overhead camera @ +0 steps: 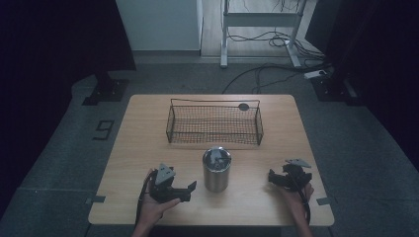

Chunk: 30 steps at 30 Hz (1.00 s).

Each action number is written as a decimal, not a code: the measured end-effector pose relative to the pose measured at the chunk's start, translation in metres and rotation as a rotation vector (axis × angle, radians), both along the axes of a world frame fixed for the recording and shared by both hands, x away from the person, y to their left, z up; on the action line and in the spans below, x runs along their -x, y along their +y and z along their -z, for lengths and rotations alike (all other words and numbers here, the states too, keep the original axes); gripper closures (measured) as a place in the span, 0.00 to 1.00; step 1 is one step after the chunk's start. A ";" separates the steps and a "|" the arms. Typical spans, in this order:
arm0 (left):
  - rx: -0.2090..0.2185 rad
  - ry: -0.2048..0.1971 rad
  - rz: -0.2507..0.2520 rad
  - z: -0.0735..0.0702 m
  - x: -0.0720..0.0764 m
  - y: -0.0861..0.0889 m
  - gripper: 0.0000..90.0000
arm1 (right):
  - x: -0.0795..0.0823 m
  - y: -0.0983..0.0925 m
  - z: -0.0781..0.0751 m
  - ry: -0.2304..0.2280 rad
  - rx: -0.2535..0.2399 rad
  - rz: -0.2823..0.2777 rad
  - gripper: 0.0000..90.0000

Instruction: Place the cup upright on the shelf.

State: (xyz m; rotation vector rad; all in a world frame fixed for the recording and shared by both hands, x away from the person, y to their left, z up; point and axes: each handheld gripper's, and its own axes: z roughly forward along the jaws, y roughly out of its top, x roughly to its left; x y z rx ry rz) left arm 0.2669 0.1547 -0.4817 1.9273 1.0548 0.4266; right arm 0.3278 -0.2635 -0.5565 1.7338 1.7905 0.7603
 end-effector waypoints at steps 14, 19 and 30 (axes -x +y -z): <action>-0.006 0.009 0.056 -0.002 0.001 -0.021 0.00 | 0.000 0.000 0.000 0.000 0.000 0.000 0.00; 0.008 0.010 0.060 -0.005 -0.002 -0.029 0.00 | 0.000 0.000 0.000 -0.003 0.003 0.000 0.00; -0.002 0.027 0.087 -0.007 -0.013 -0.058 0.00 | 0.000 0.000 0.000 -0.003 0.002 0.000 0.00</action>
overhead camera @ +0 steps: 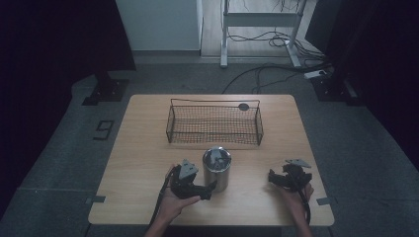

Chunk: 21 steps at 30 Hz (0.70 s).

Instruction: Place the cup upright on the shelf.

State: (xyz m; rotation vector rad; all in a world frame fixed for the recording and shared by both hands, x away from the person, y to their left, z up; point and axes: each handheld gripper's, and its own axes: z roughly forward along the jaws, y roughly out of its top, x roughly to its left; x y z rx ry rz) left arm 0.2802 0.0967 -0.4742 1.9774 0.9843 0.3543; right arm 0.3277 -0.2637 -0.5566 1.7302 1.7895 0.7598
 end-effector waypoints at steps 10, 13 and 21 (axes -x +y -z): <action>-0.006 0.003 -0.005 0.002 -0.006 -0.010 0.00 | 0.000 0.000 0.000 -0.001 0.001 -0.001 0.00; -0.006 0.007 0.001 0.003 -0.008 -0.012 0.00 | 0.000 0.000 0.000 0.000 0.000 0.001 0.00; -0.037 0.006 0.008 0.003 -0.016 -0.027 0.00 | 0.000 0.000 0.000 -0.001 0.001 -0.001 0.00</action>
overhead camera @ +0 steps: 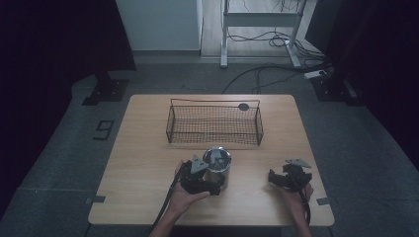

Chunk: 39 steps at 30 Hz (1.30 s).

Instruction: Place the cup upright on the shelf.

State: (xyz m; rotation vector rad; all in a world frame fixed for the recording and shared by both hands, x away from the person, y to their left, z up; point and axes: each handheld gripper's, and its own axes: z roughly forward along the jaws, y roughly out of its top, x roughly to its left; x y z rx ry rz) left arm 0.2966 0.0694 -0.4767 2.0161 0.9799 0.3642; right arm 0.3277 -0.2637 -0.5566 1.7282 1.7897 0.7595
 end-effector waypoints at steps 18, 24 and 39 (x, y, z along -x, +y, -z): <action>-0.013 -0.038 0.012 0.008 -0.016 -0.017 0.01 | 0.000 0.000 0.000 0.001 -0.002 0.002 0.00; -0.025 -0.055 0.028 0.008 -0.015 -0.016 0.03 | 0.000 0.000 0.000 0.001 -0.002 0.001 0.00; -0.025 -0.065 0.019 0.009 -0.013 -0.016 0.04 | 0.000 0.000 0.000 0.000 -0.001 0.000 0.00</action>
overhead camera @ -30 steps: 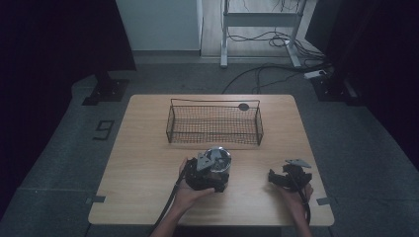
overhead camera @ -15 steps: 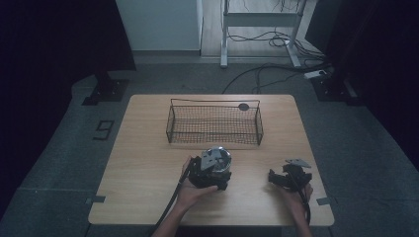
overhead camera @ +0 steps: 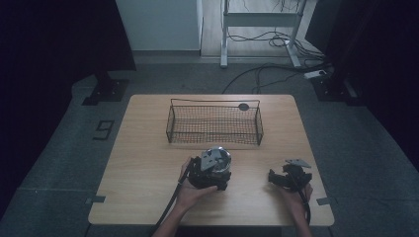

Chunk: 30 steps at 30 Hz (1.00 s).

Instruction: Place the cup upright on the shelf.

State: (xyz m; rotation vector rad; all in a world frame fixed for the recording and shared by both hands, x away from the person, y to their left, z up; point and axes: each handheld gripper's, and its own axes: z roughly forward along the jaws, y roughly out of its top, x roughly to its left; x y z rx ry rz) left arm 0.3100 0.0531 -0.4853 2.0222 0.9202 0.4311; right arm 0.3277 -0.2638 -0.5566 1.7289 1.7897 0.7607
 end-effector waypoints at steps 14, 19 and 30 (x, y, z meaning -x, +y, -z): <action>0.050 -0.063 0.031 -0.017 0.007 0.010 0.04 | 0.000 0.000 0.000 -0.001 0.000 0.004 0.00; 0.057 -0.061 0.022 -0.028 0.006 0.015 0.04 | 0.000 0.000 0.000 -0.002 0.000 0.006 0.00; 0.074 -0.060 -0.008 -0.043 0.001 0.024 0.04 | 0.000 0.000 0.000 -0.003 0.000 0.007 0.00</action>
